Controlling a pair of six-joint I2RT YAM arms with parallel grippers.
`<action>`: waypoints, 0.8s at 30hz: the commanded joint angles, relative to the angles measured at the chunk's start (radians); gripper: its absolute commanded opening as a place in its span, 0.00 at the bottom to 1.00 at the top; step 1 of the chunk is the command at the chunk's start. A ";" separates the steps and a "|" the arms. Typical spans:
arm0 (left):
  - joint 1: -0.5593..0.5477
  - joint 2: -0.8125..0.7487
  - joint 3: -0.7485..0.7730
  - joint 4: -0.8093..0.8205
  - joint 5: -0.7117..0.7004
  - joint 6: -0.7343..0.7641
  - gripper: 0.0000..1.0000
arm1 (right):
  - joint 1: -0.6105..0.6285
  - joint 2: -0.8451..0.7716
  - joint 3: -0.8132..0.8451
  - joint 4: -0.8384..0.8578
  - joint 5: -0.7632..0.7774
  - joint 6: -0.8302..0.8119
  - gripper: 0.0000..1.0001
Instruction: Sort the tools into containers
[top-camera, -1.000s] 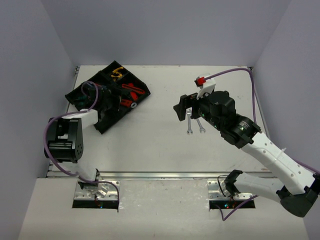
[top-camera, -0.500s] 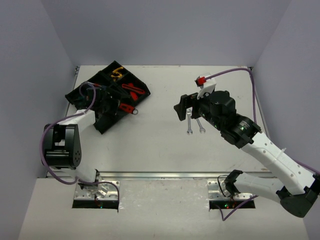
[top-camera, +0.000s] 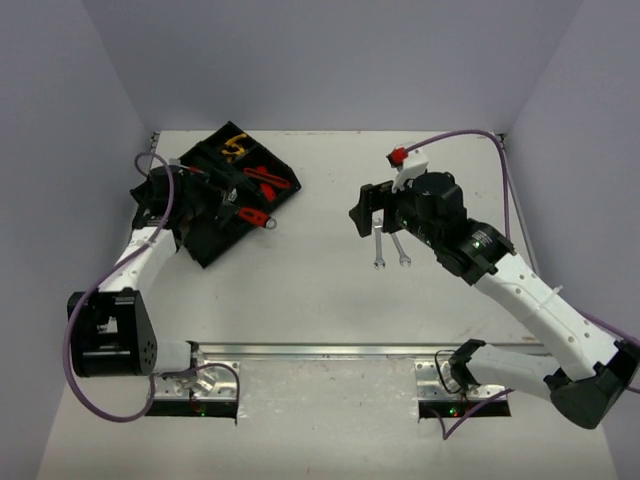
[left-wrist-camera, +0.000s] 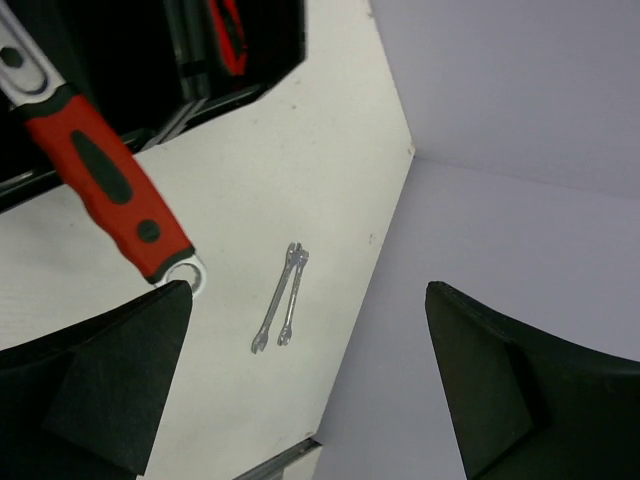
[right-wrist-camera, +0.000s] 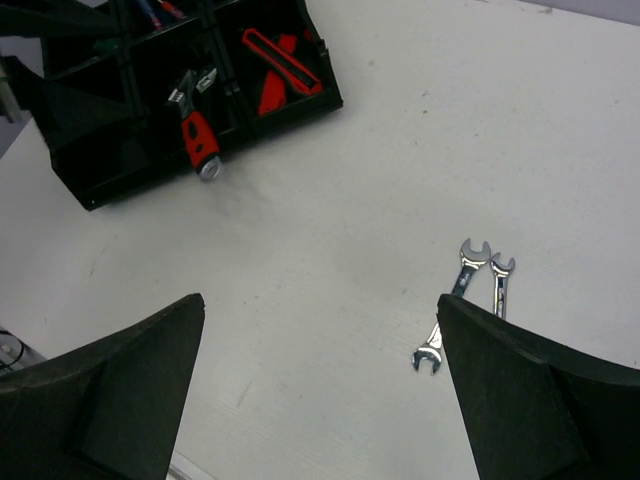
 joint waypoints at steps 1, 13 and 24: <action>-0.010 -0.152 0.103 -0.022 -0.002 0.171 1.00 | -0.094 0.115 0.076 -0.089 -0.101 0.012 0.99; -0.026 -0.609 0.030 -0.352 -0.138 0.621 1.00 | -0.275 0.571 0.130 -0.241 -0.146 0.056 0.78; -0.027 -0.686 -0.113 -0.439 -0.169 0.746 1.00 | -0.230 0.898 0.285 -0.250 -0.014 0.151 0.48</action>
